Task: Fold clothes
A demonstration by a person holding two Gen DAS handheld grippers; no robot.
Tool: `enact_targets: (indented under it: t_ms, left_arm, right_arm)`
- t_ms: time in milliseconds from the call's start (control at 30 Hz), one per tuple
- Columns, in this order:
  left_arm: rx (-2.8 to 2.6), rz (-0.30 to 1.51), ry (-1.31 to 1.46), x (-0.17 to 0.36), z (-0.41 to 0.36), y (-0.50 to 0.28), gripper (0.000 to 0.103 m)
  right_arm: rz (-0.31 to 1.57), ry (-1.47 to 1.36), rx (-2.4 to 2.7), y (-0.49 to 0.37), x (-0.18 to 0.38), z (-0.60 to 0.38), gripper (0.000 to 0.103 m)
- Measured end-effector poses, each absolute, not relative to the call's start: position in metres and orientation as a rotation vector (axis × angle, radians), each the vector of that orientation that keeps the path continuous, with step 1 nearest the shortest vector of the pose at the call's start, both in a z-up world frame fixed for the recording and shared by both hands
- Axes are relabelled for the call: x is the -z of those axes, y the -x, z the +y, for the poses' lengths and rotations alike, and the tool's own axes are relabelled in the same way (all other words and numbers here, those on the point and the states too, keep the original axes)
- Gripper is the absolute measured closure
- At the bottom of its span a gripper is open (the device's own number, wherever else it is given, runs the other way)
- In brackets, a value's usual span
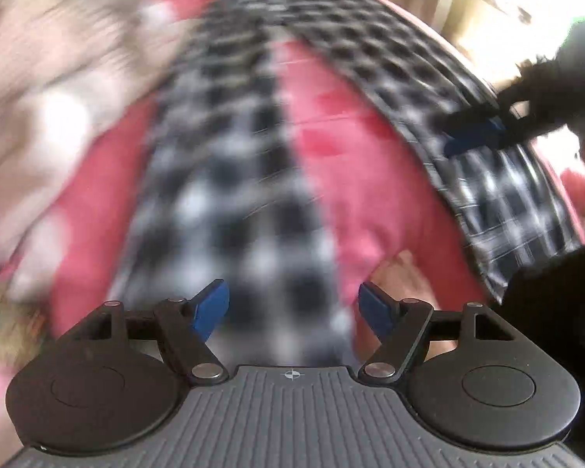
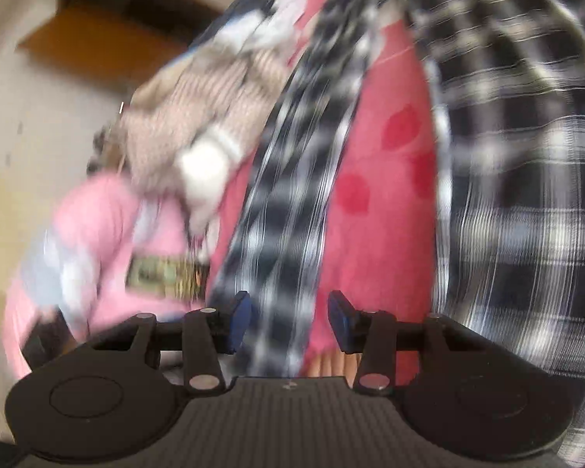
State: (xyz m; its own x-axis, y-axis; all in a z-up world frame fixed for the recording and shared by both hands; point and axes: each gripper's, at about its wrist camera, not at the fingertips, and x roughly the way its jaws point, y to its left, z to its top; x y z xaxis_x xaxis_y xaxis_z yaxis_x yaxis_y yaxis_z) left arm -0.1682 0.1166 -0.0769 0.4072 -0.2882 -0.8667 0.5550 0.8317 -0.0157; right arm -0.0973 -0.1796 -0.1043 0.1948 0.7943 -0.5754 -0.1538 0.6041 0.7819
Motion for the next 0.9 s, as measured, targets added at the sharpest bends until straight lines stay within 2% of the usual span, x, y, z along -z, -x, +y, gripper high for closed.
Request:
enact_targets:
  t_ms: [100, 167, 233, 267, 300, 333, 633, 800, 900]
  left_arm:
    - [0.528, 0.950, -0.488, 0.102, 0.071, 0.159, 0.032]
    - [0.507, 0.901, -0.610, 0.116, 0.052, 0.156, 0.040]
    - [0.502, 0.884, -0.683, 0.128, 0.046, 0.151, 0.062]
    - [0.499, 0.887, -0.686, 0.131, 0.048, 0.149, 0.069]
    - [0.497, 0.892, -0.668, 0.134, 0.052, 0.145, 0.093]
    - [0.488, 0.904, -0.634, 0.134, 0.057, 0.139, 0.099]
    - [0.709, 0.970, -0.148, 0.084, 0.134, 0.120, 0.102]
    - [0.887, 1.017, 0.130, 0.077, 0.169, 0.112, 0.102]
    - [0.874, 1.055, 0.091, 0.088, 0.161, 0.110, 0.102]
  right_arm:
    - [1.165, -0.712, -0.698, 0.095, 0.104, -0.182, 0.056]
    - [1.147, -0.738, -0.686, 0.097, 0.104, -0.186, 0.056]
    - [1.141, -0.766, -0.674, 0.101, 0.107, -0.193, 0.056]
    - [1.142, -0.777, -0.667, 0.102, 0.109, -0.196, 0.056]
    - [1.145, -0.787, -0.659, 0.103, 0.112, -0.199, 0.056]
    - [1.152, -0.792, -0.649, 0.104, 0.115, -0.201, 0.056]
    - [1.183, -0.813, -0.623, 0.095, 0.133, -0.206, 0.056]
    - [1.181, -0.837, -0.625, 0.077, 0.139, -0.204, 0.056]
    - [1.198, -0.848, -0.611, 0.064, 0.150, -0.201, 0.056]
